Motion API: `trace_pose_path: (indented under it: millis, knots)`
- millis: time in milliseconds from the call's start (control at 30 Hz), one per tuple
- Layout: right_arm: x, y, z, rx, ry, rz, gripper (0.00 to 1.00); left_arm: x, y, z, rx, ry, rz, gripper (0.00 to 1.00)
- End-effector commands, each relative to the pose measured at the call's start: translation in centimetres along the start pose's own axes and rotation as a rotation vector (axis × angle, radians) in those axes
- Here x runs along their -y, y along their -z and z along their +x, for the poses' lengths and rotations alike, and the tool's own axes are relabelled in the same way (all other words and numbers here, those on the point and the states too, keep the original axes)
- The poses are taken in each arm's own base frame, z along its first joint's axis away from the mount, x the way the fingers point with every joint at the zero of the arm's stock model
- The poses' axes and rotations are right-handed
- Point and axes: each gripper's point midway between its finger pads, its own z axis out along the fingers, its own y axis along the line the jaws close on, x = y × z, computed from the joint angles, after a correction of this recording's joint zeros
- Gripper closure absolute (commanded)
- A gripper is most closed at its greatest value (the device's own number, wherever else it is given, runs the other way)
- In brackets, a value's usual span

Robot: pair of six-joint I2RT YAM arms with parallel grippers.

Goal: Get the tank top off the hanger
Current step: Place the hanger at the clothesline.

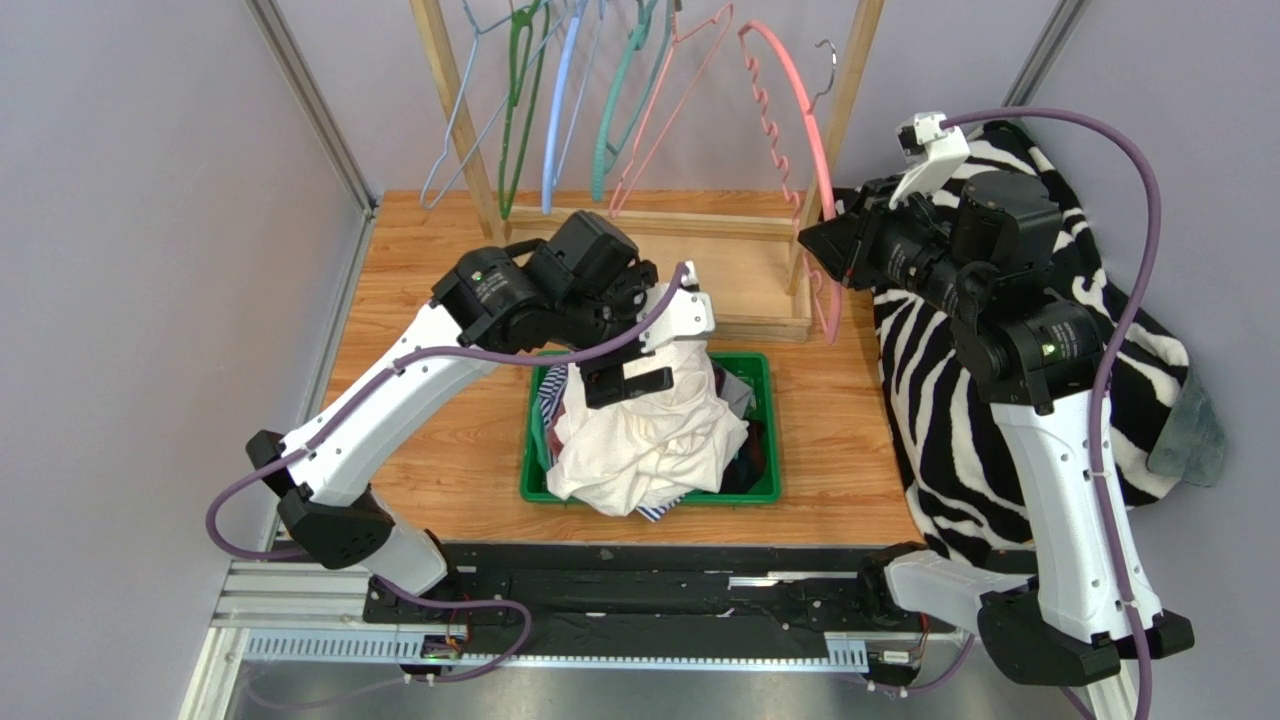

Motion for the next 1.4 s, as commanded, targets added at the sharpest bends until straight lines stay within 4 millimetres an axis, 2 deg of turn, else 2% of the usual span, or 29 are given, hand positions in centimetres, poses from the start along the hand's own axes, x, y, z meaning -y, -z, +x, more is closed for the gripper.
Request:
trace_pose_path:
  millis: [0,67,100,200,267,333,400,433,467,500,533,567,600,667,700,733,767,833,867,900,933,1000,1067,1100,1200,1233,1267,1333,1367]
  knots:
    - [0.1,0.4,-0.6,0.026,-0.005,0.014,1.00,1.8,3.3,1.9,-0.132,0.071,0.068,0.01]
    - [0.2,0.9,-0.3,0.023,-0.005,0.020,1.00,1.1,4.3,1.8,-0.143,0.057,0.038,0.01]
    - [0.2,1.0,0.1,0.016,-0.008,0.021,1.00,0.4,5.7,0.6,-0.098,0.049,-0.003,0.01]
    - [0.0,1.9,0.3,0.026,-0.006,0.020,1.00,-0.4,7.7,-0.3,-0.064,0.056,-0.059,0.01]
    - [-0.1,2.6,0.2,0.022,0.007,0.028,1.00,-0.6,8.7,-0.3,-0.061,0.057,-0.086,0.01]
    - [-0.1,3.2,-0.6,0.035,0.017,0.041,1.00,-1.4,10.4,-1.0,-0.016,0.032,-0.144,0.01]
    - [-0.1,2.9,-1.0,0.028,0.021,0.042,1.00,-1.6,12.5,-1.4,0.048,0.019,-0.203,0.01]
    - [-0.4,3.2,-2.2,0.053,0.027,0.038,1.00,-2.0,13.4,-2.0,0.093,0.018,-0.241,0.01]
    - [-0.2,2.2,-2.2,0.033,0.022,0.038,1.00,-1.8,15.2,-2.3,0.152,0.017,-0.276,0.01]
    - [-0.3,1.9,-2.5,0.031,0.020,0.029,1.00,-2.1,15.9,-2.1,0.164,0.020,-0.315,0.01]
    - [-0.3,1.5,-2.8,0.030,0.020,0.021,1.00,-2.6,17.0,-2.9,0.221,0.017,-0.361,0.01]
    - [-0.5,1.4,-3.6,0.045,0.022,0.015,1.00,-2.4,18.9,-2.7,0.272,0.020,-0.403,0.01]
    - [-0.1,0.1,-3.6,0.026,0.010,0.011,1.00,-2.5,19.4,-2.6,0.286,0.028,-0.425,0.01]
    - [-0.5,-0.2,-5.0,0.052,0.015,-0.009,1.00,-3.1,21.4,-2.4,0.324,0.071,-0.508,0.01]
    - [-0.2,-1.1,-5.2,0.047,0.007,-0.007,1.00,-3.2,22.0,-2.2,0.333,0.084,-0.527,0.01]
    - [-0.4,-1.3,-5.6,0.053,0.002,-0.016,1.00,-3.4,22.5,-1.9,0.333,0.104,-0.548,0.01]
    - [-0.8,-0.9,-7.0,0.087,0.010,-0.026,1.00,-3.4,23.2,-1.7,0.348,0.110,-0.566,0.01]
    - [-0.7,-1.6,-7.6,0.087,0.011,-0.022,1.00,-4.0,24.4,-1.4,0.361,0.119,-0.616,0.01]
    - [-0.7,-1.4,-8.2,0.098,0.018,-0.019,1.00,-4.2,25.1,-1.3,0.369,0.121,-0.643,0.01]
    - [-1.0,-0.5,-9.6,0.132,0.030,-0.021,1.00,-4.5,26.1,-1.4,0.386,0.123,-0.674,0.01]
    - [-0.6,-1.2,-9.6,0.121,0.025,-0.015,1.00,-5.0,27.2,-1.4,0.398,0.119,-0.720,0.01]
    - [-0.2,-1.1,-10.8,0.146,0.026,-0.012,1.00,-5.9,28.9,-1.2,0.413,0.128,-0.795,0.01]
    - [0.7,-2.0,-10.9,0.136,0.002,-0.007,1.00,-7.6,30.6,-0.6,0.408,0.155,-0.917,0.01]
    - [1.1,-2.2,-11.3,0.145,-0.002,-0.014,1.00,-8.8,29.7,0.4,0.343,0.174,-0.956,0.01]
    - [2.0,-3.3,-12.2,0.169,-0.024,-0.026,1.00,-10.4,30.2,2.0,0.313,0.236,-1.047,0.01]
    - [2.0,-3.3,-12.8,0.185,-0.024,-0.031,1.00,-10.4,31.1,1.8,0.352,0.233,-1.067,0.01]
    - [2.4,-4.0,-12.7,0.174,-0.033,-0.043,1.00,-10.8,30.7,2.2,0.341,0.238,-1.074,0.01]
    - [2.5,-4.4,-13.5,0.196,-0.039,-0.057,1.00,-11.1,30.3,2.5,0.342,0.260,-1.054,0.01]
    - [2.6,-4.6,-13.6,0.198,-0.039,-0.059,1.00,-10.8,30.9,2.2,0.363,0.263,-1.045,0.01]
